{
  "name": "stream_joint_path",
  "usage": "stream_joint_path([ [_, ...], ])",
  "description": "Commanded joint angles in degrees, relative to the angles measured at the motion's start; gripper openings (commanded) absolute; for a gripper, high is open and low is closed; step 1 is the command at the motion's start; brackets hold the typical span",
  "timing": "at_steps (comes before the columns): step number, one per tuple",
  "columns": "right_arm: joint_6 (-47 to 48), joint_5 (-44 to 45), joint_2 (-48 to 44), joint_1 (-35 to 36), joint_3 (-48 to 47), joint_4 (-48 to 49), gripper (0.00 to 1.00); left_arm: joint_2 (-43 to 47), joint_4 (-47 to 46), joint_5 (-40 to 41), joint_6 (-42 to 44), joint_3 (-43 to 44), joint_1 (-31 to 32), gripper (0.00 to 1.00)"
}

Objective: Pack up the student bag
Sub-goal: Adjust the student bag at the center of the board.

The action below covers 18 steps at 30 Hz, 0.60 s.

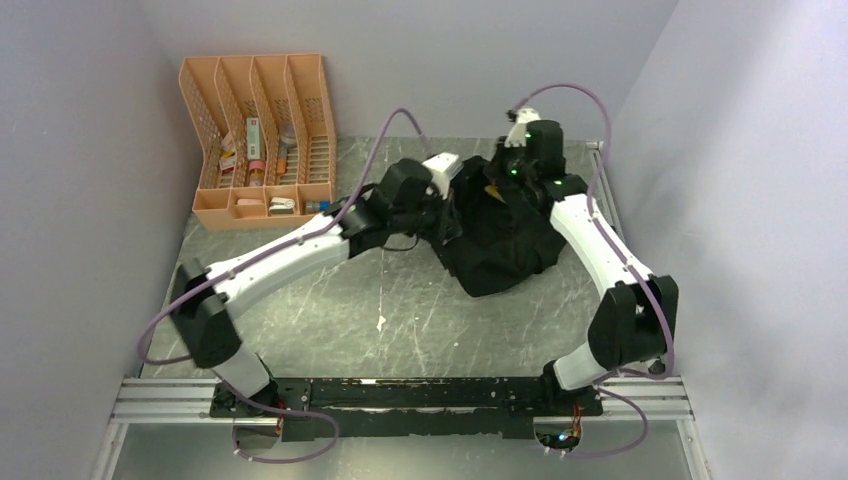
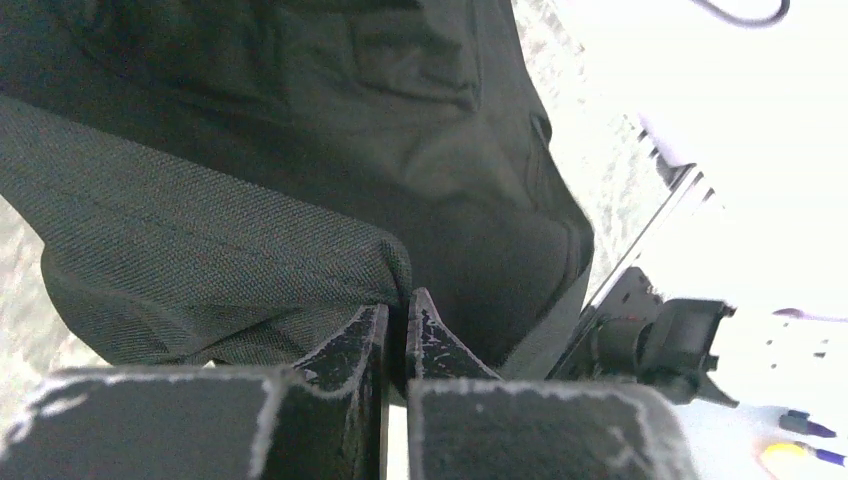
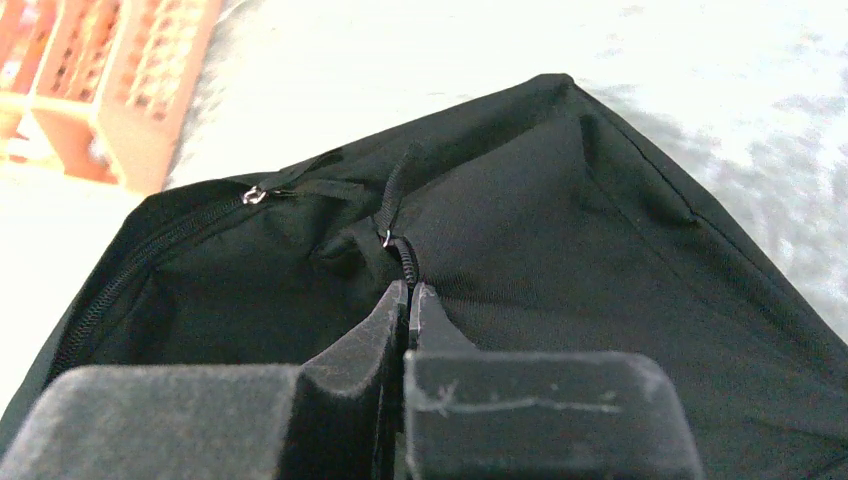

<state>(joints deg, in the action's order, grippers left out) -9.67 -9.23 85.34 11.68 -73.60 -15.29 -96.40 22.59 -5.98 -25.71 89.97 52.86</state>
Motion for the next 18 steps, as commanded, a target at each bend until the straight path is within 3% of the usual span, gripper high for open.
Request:
stream_joint_path([
  [1,8.15,-8.11,2.92,8.42,-4.39,0.59,0.00,14.66,-8.76,3.90,-0.33,-15.55,0.58,0.05],
  [4,12.18,-3.98,3.95,13.62,-2.34,-0.69,0.00,22.03,-11.87,5.05,-2.03,-27.74,0.53,0.05],
  [10,13.75,1.11,1.25,16.15,7.21,0.51,0.00,32.09,-12.16,5.89,-6.43,-44.36,0.62,0.05],
  [15,12.64,0.71,-0.70,16.89,13.55,0.82,0.00,35.38,-10.21,7.23,-8.20,-48.27,0.66,0.30],
  [18,12.18,-0.12,-1.46,17.16,15.89,0.52,0.05,36.82,-6.12,9.95,-8.09,-47.27,0.66,0.43],
])
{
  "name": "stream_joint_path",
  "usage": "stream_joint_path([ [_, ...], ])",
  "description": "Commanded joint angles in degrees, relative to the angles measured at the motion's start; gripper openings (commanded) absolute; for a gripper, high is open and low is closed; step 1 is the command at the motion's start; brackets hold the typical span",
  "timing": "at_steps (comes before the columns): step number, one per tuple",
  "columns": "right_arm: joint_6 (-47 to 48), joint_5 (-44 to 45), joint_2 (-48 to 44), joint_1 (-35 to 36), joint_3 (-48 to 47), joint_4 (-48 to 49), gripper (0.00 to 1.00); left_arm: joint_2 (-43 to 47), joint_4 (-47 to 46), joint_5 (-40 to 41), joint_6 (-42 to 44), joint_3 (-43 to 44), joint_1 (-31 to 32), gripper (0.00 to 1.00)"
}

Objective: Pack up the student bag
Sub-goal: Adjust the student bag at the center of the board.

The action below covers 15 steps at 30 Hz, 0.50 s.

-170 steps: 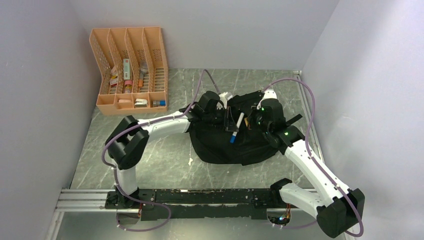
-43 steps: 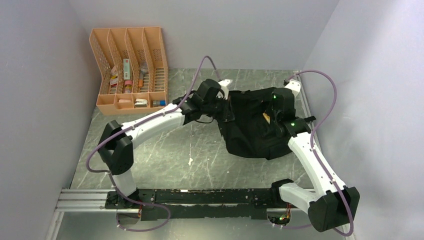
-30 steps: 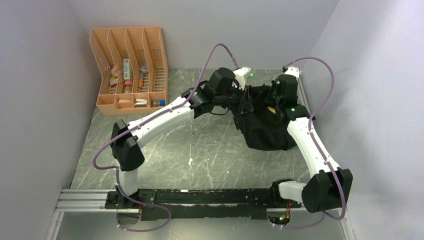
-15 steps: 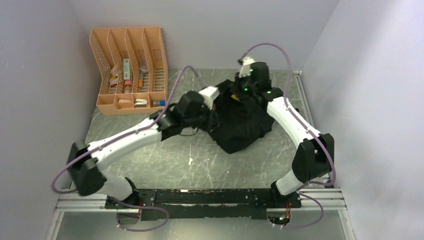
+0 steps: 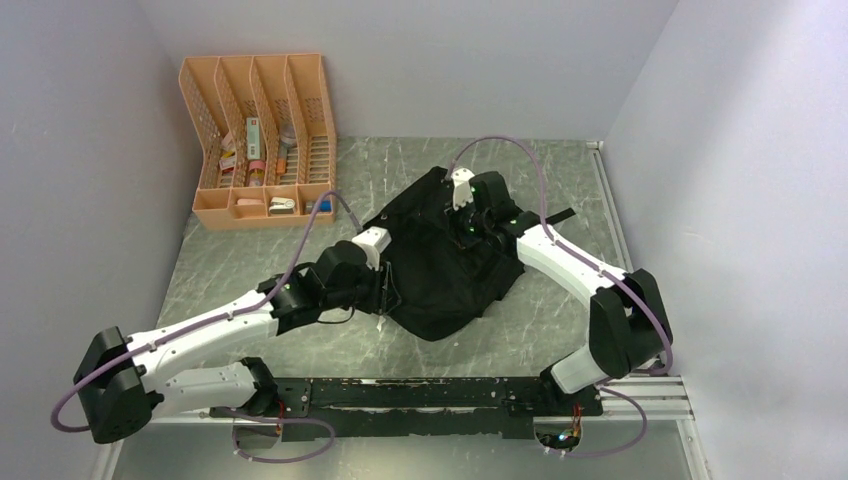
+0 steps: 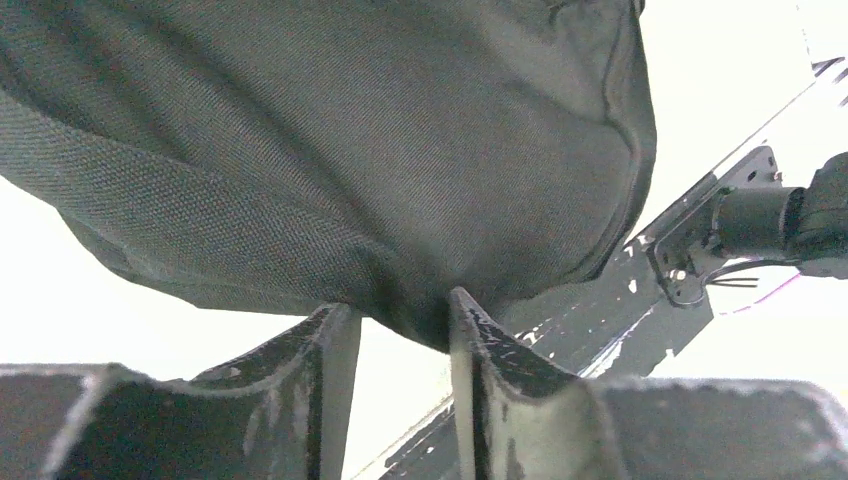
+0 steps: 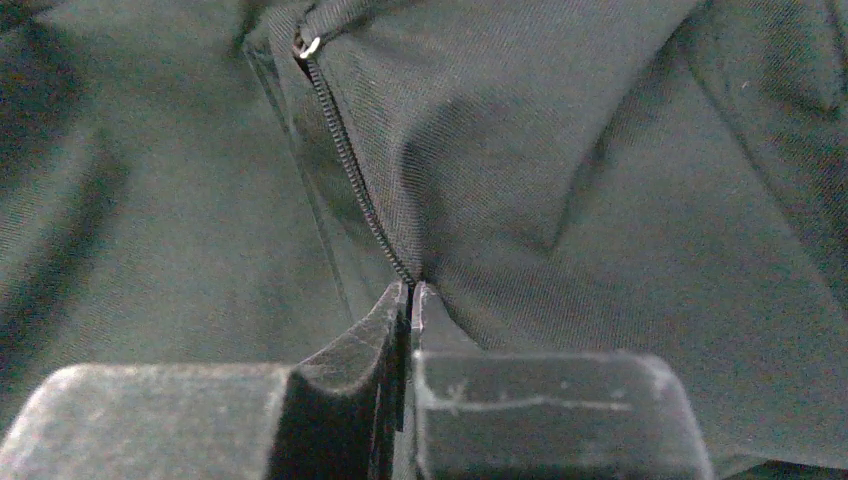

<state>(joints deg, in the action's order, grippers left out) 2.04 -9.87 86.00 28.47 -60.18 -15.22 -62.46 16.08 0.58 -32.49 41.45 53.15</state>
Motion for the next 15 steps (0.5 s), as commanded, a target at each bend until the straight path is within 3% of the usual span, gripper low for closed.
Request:
stream_joint_path([
  [1,0.26,0.33,-2.41,0.42,3.12,0.33,0.08,3.44,1.57,4.55,-1.07,1.98,0.37,0.45],
  [10,-3.74,2.99,-10.76,0.46,6.47,1.61,0.30,4.23,8.27,16.57,-1.87,10.11,-0.23,0.56],
  [15,-8.66,7.74,-16.41,0.45,6.59,3.91,0.38,-1.93,6.17,13.60,0.66,15.43,-5.39,0.62],
])
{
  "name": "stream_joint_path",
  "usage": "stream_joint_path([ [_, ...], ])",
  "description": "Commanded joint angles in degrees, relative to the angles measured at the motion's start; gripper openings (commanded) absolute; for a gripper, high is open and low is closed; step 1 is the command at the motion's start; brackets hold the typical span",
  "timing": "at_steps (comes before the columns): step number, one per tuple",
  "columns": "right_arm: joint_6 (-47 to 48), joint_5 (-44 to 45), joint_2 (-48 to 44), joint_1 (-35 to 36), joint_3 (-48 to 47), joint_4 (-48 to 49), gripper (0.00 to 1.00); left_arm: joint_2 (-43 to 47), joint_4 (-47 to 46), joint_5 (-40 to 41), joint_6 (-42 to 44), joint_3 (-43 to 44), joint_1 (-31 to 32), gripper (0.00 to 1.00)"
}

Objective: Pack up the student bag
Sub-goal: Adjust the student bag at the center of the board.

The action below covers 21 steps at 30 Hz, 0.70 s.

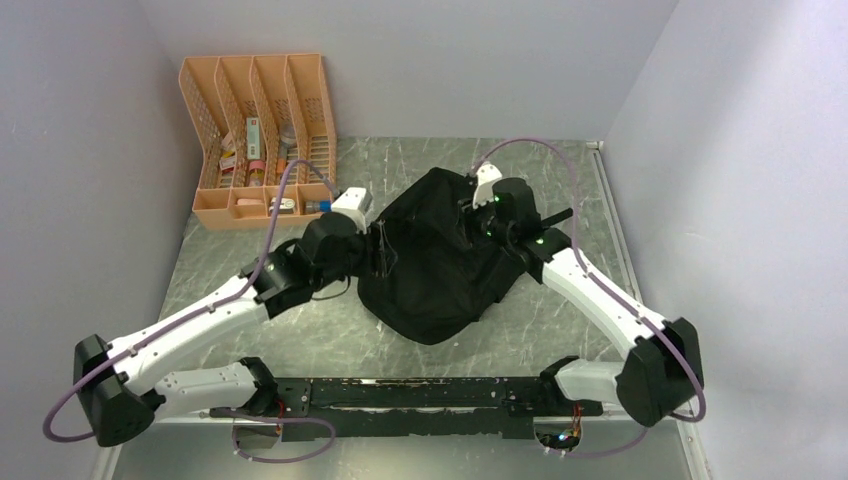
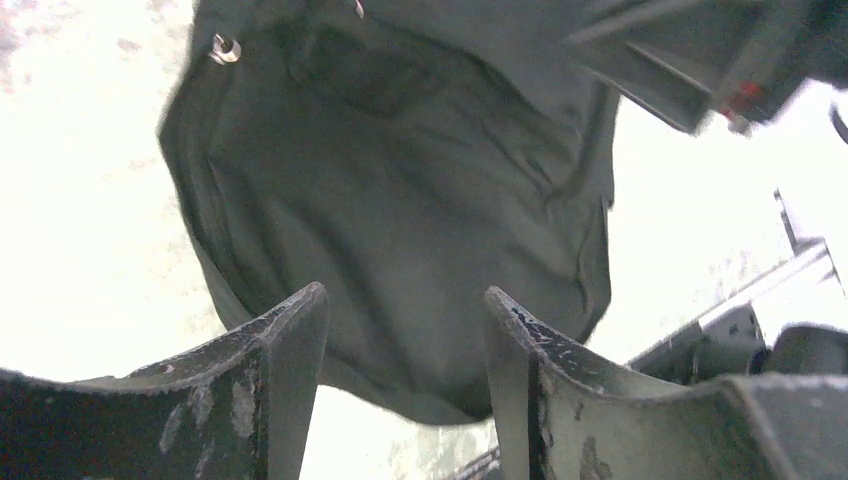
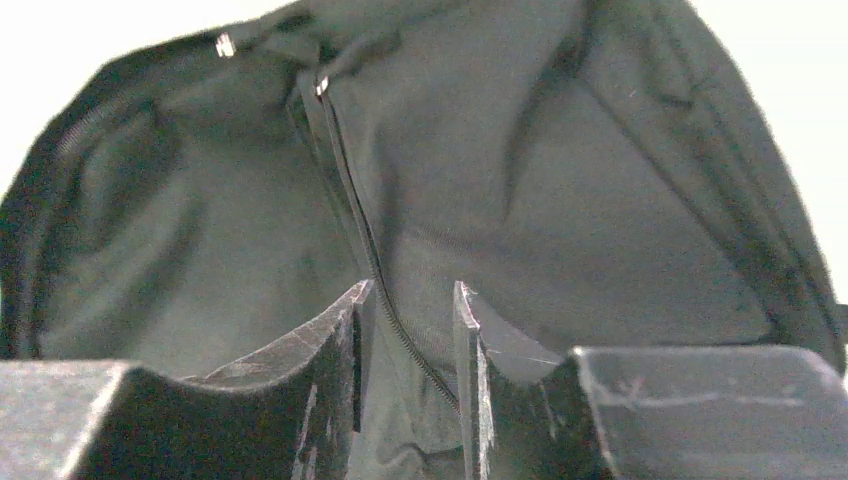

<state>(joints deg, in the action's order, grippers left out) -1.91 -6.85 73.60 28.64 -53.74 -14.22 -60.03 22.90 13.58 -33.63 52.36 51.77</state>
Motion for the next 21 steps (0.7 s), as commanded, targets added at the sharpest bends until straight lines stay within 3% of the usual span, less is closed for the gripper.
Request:
stream_joint_path([
  [1,-5.64,5.42,-4.54,0.28,0.00,2.52,0.38,-6.03,-1.18,-1.18,1.95,5.93,-6.52,0.63],
  [7,-13.77,8.38,-7.48,0.34,1.60,-1.62,0.38,-15.46,-5.80,-11.04,0.73,9.50,-14.62,0.68],
  [14,-27.73,10.53,-16.05,0.35,11.62,-1.59,0.39,-23.57,-7.73,-15.17,-5.66,13.95,-15.03,0.69],
  [21,-36.61,19.54,-24.40,0.29,20.31,-0.32,0.40,-27.87,-5.08,-11.08,-11.24,18.48,-12.60,0.66],
])
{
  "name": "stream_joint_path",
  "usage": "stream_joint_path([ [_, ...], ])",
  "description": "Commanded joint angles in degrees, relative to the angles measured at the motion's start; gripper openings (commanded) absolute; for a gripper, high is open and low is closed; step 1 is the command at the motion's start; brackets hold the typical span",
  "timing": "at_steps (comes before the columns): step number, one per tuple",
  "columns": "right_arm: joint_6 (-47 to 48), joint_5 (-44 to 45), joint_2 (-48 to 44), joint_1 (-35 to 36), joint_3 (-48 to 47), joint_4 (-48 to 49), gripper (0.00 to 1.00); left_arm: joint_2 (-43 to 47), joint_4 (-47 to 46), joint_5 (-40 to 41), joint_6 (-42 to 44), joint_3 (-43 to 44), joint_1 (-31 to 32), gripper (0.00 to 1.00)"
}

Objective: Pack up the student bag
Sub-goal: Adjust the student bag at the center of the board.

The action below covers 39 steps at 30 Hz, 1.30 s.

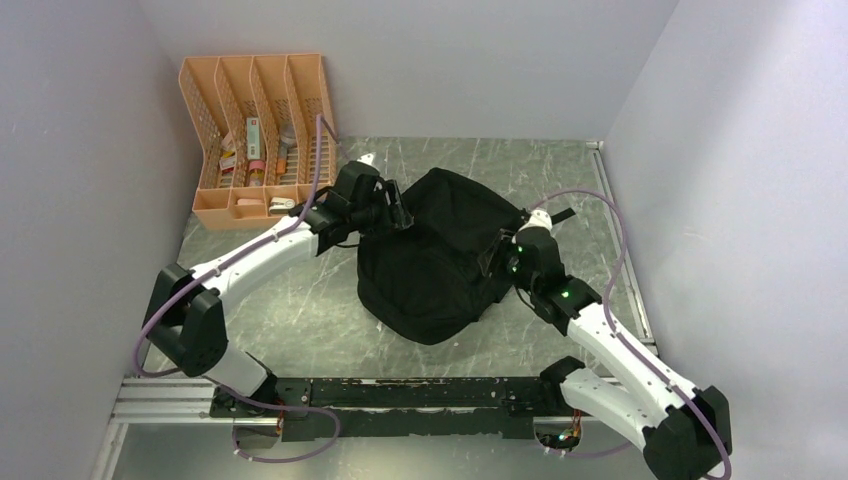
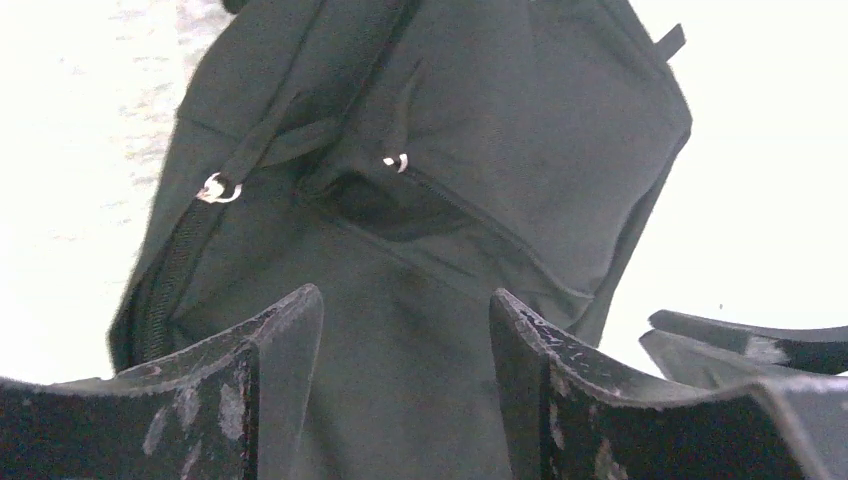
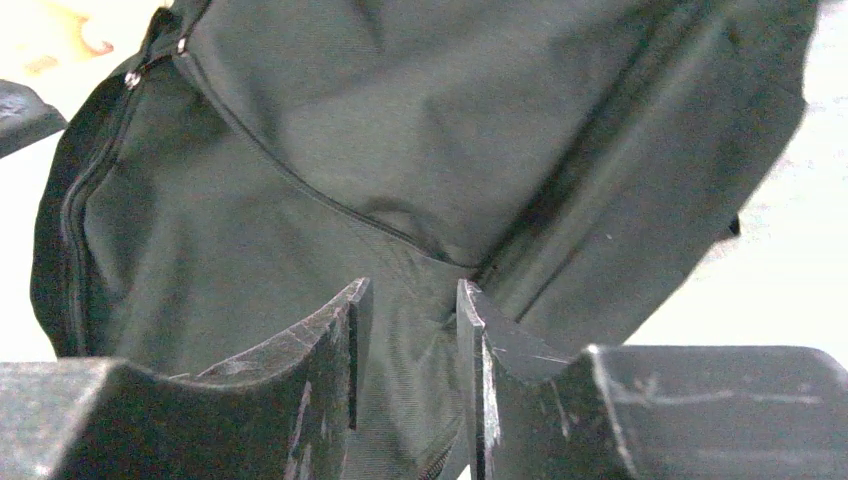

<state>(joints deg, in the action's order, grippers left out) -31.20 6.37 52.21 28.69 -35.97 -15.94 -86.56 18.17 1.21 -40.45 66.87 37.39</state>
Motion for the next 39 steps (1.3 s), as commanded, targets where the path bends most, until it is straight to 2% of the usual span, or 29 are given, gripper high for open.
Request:
stream_joint_path([
  [1,-8.01,7.08,-3.31,0.28,3.05,1.65,0.41,-1.73,-0.46,2.04,-5.03,4.11,2.64,0.65],
  [5,-8.53,8.65,-2.56,0.25,2.92,1.68,0.42,-4.30,1.30,4.86,-7.69,5.26,5.96,0.62],
  [10,-8.02,9.35,-1.74,0.23,1.76,1.20,0.42,-5.04,2.95,7.73,-12.11,4.09,6.48,0.53],
  [13,-8.21,9.71,-2.02,0.23,1.98,1.26,0.42,-5.37,1.91,7.85,-13.91,3.19,6.66,0.47],
  [25,-9.10,9.44,-3.62,0.23,3.31,0.88,0.42,-15.04,1.90,5.70,-14.55,8.39,6.95,0.38],
  [30,-8.97,9.68,-3.99,0.25,3.56,0.72,0.41,-16.12,-0.53,5.82,-14.51,9.09,6.95,0.43],
  [39,-9.06,9.31,-4.37,0.23,3.90,0.41,0.41,-19.13,2.97,10.62,-14.14,16.23,6.73,0.64],
])
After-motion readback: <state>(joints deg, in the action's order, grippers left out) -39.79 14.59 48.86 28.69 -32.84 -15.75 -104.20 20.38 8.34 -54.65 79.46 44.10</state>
